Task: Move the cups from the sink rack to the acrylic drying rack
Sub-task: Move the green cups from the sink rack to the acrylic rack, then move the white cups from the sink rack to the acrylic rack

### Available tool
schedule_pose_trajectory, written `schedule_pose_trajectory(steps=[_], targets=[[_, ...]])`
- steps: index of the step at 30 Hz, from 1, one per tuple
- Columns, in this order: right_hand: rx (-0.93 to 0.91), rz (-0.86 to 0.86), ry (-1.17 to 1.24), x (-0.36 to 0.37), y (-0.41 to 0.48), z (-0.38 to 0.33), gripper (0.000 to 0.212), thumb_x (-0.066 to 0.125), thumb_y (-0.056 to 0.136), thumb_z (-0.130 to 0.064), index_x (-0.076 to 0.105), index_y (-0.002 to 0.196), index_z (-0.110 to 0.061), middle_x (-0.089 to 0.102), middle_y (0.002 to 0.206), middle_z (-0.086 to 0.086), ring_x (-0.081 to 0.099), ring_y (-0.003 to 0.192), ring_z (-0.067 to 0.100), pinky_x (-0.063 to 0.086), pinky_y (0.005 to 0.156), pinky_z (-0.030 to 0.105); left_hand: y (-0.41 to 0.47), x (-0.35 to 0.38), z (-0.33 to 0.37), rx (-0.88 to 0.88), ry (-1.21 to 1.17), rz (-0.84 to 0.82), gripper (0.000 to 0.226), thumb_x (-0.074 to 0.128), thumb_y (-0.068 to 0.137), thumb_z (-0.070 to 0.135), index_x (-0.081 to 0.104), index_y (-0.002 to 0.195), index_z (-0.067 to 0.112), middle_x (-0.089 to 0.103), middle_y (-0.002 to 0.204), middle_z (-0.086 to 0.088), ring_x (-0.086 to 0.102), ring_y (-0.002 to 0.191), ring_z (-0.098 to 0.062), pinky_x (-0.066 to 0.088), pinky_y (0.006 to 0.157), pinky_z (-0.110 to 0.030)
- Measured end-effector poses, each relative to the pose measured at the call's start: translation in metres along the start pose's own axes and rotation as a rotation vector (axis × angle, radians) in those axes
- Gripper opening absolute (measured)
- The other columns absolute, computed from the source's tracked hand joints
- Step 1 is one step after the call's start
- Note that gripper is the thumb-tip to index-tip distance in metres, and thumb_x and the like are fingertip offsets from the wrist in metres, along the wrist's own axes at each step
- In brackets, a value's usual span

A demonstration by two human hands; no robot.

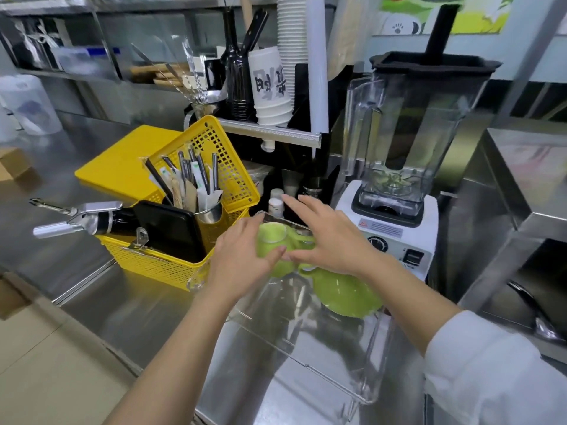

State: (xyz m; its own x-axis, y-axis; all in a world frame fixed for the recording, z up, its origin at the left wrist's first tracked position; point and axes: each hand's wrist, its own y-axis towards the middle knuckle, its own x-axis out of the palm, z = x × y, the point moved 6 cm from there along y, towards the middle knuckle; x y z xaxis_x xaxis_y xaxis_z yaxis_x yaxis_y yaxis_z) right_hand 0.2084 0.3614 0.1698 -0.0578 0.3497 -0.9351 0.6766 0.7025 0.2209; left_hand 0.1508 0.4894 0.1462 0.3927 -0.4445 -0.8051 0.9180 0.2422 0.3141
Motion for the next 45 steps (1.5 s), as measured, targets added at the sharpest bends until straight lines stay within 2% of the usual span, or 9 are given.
schedule_pose_trajectory(steps=[8,12,16,19,25,33,36,41,45], targets=[[0.160,0.146,0.106,-0.039,-0.107,0.065,0.088,0.061,0.072,-0.059,0.014,0.143,-0.038,0.034,0.145,-0.004,0.043,0.125,0.020,0.042,0.100,0.045,-0.011,0.047,0.119,0.280,-0.150,-0.190,0.085,0.039,0.065,0.066,0.044,0.135,0.020,0.052,0.134,-0.001,0.045,0.125,-0.019,0.035,0.105,-0.036],[0.303,0.210,0.088,-0.054,-0.183,0.108,0.082,0.060,0.074,-0.051,0.019,0.143,-0.031,0.036,0.145,0.001,0.046,0.125,0.023,0.043,0.099,0.045,-0.036,0.093,0.196,0.426,-0.197,-0.348,0.071,0.056,0.077,0.055,0.038,0.139,0.025,0.047,0.139,0.001,0.038,0.131,-0.018,0.031,0.107,-0.034],[0.483,0.229,0.076,-0.068,-0.265,0.156,0.081,0.061,0.075,-0.043,0.019,0.144,-0.028,0.036,0.145,0.005,0.044,0.125,0.026,0.041,0.101,0.047,-0.068,0.143,0.266,0.569,-0.216,-0.460,0.068,0.055,0.080,0.054,0.039,0.138,0.023,0.048,0.136,0.001,0.041,0.127,-0.017,0.033,0.104,-0.032],[0.642,0.257,0.070,-0.076,-0.327,0.192,0.084,0.059,0.073,-0.054,0.020,0.143,-0.030,0.035,0.145,0.004,0.042,0.128,0.022,0.038,0.105,0.046,-0.094,0.183,0.308,0.627,-0.182,-0.541,0.067,0.055,0.082,0.054,0.038,0.138,0.022,0.047,0.138,0.000,0.040,0.128,-0.018,0.032,0.105,-0.032],[0.943,0.213,0.026,-0.075,-0.448,0.256,0.086,0.064,0.073,-0.055,0.024,0.142,-0.023,0.035,0.146,0.005,0.035,0.132,0.026,0.032,0.108,0.046,-0.141,0.271,0.369,0.643,-0.125,-0.719,0.068,0.058,0.082,0.051,0.037,0.139,0.021,0.044,0.142,-0.005,0.038,0.133,-0.022,0.031,0.110,-0.035],[1.161,-0.153,0.189,-0.024,-0.576,0.312,0.102,0.063,0.067,-0.065,0.012,0.145,-0.022,0.029,0.149,0.011,0.029,0.135,0.031,0.027,0.111,0.046,-0.244,0.375,0.438,0.773,0.088,-0.983,0.079,0.055,0.080,0.056,0.025,0.142,0.019,0.039,0.143,-0.006,0.035,0.131,-0.028,0.029,0.106,-0.040],[1.183,-0.237,0.206,-0.011,-0.591,0.317,0.105,0.062,0.065,-0.068,0.012,0.145,-0.022,0.035,0.146,0.011,0.036,0.131,0.031,0.031,0.108,0.044,-0.274,0.395,0.448,0.735,0.121,-1.080,0.088,0.061,0.077,0.053,0.017,0.144,0.016,0.036,0.143,-0.009,0.032,0.131,-0.027,0.029,0.105,-0.041],[1.173,-0.183,0.408,0.001,-0.575,0.307,0.069,0.065,0.070,-0.047,0.035,0.126,-0.019,0.045,0.115,0.007,0.050,0.110,0.029,0.045,0.089,0.040,-0.295,0.414,0.433,0.628,0.097,-1.073,0.116,0.072,0.068,0.051,-0.003,0.147,0.011,0.024,0.147,-0.009,0.025,0.135,-0.027,0.025,0.111,-0.039],[1.142,-0.118,0.473,0.002,-0.578,0.313,0.055,0.065,0.067,-0.044,0.045,0.111,-0.017,0.052,0.112,0.008,0.047,0.100,0.021,0.045,0.084,0.038,-0.295,0.422,0.435,0.525,-0.063,-0.995,0.113,0.074,0.066,0.052,0.006,0.146,0.009,0.031,0.141,-0.007,0.032,0.131,-0.024,0.034,0.107,-0.037]])
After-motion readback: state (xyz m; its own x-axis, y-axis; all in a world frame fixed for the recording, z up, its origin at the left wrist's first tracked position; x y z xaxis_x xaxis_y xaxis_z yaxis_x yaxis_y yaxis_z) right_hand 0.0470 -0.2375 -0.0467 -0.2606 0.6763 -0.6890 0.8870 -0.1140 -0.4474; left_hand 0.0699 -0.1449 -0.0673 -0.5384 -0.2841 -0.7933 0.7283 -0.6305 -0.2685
